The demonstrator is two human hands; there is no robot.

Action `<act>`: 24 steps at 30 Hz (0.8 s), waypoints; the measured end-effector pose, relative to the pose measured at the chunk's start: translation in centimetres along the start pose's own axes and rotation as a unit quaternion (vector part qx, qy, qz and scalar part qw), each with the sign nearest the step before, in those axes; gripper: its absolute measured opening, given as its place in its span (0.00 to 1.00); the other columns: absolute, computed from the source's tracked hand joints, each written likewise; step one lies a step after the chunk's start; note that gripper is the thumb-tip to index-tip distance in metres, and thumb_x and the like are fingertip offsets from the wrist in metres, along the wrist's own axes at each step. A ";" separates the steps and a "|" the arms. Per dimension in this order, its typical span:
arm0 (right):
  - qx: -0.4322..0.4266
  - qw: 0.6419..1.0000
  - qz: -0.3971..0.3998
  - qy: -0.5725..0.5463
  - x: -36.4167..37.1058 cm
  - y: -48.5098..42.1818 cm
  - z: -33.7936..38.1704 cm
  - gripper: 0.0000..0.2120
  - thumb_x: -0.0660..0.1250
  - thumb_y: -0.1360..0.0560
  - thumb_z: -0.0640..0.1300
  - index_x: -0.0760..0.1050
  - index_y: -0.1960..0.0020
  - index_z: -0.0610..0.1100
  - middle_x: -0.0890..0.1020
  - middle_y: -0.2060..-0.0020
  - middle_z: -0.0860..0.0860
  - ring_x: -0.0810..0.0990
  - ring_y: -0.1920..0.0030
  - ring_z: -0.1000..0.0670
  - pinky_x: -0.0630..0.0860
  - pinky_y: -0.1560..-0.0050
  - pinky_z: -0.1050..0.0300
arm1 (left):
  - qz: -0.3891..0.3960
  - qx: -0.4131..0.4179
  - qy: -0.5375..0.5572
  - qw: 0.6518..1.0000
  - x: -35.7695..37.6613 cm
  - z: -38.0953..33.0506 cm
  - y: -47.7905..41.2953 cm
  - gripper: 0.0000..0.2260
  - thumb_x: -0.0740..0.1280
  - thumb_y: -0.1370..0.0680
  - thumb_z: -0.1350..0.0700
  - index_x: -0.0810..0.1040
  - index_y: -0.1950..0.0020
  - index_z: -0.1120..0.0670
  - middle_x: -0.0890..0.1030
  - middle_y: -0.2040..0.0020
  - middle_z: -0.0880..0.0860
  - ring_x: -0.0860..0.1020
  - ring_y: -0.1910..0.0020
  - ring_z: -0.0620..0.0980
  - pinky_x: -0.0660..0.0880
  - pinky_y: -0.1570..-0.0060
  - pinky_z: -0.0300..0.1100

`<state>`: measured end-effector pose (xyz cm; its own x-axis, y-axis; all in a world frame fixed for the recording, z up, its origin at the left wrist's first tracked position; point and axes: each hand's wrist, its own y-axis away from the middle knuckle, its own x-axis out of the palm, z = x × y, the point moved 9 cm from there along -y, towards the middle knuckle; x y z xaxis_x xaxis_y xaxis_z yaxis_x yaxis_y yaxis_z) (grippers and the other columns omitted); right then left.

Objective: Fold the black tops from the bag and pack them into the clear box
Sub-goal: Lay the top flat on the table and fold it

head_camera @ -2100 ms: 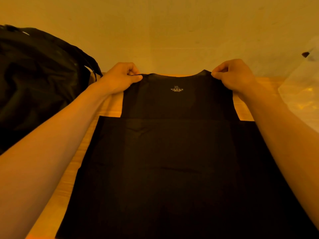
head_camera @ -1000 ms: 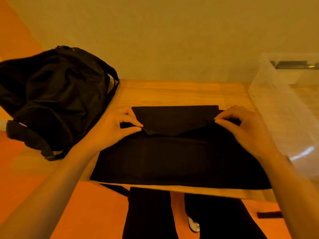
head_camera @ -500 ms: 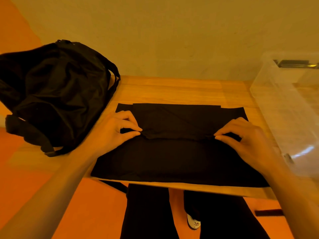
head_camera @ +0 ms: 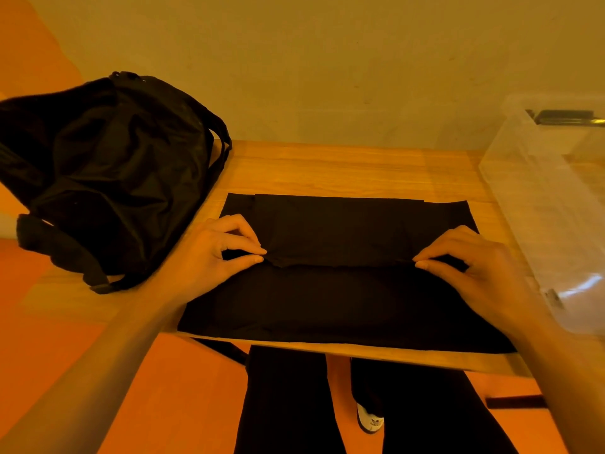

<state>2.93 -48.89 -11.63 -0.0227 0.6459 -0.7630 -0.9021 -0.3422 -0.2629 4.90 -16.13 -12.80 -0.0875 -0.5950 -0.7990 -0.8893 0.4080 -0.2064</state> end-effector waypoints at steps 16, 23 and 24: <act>0.193 0.930 0.149 0.276 8.9 -8.7 -2.8 0.33 0.39 0.18 0.65 0.41 0.18 0.51 0.43 0.18 0.45 0.39 0.19 0.44 0.40 0.21 0.45 | 0.147 -0.121 -0.240 0.952 7.6 -0.6 -8.1 0.34 0.45 0.18 0.33 0.41 0.17 0.47 0.38 0.17 0.53 0.36 0.19 0.51 0.38 0.21 0.49; 0.171 0.925 0.134 0.311 8.5 -7.4 -4.8 0.31 0.36 0.19 0.65 0.36 0.19 0.58 0.41 0.19 0.49 0.36 0.20 0.48 0.38 0.21 0.42 | 0.121 -0.144 -0.281 0.941 7.6 2.5 -6.4 0.37 0.38 0.23 0.27 0.37 0.18 0.42 0.35 0.18 0.51 0.33 0.20 0.50 0.39 0.20 0.53; 0.173 0.924 0.132 0.314 8.4 -7.4 -4.8 0.31 0.36 0.20 0.66 0.36 0.19 0.58 0.40 0.19 0.48 0.36 0.20 0.48 0.38 0.21 0.42 | 0.118 -0.144 -0.284 0.941 7.6 2.5 -6.4 0.37 0.37 0.23 0.27 0.37 0.18 0.42 0.35 0.17 0.51 0.33 0.20 0.50 0.38 0.20 0.53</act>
<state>11.50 -44.21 -18.89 -0.1048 0.0108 -0.9944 -0.9872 -0.1224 0.1027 11.02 -21.50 -18.95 -0.1177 -0.0124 -0.9930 -0.9669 0.2295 0.1118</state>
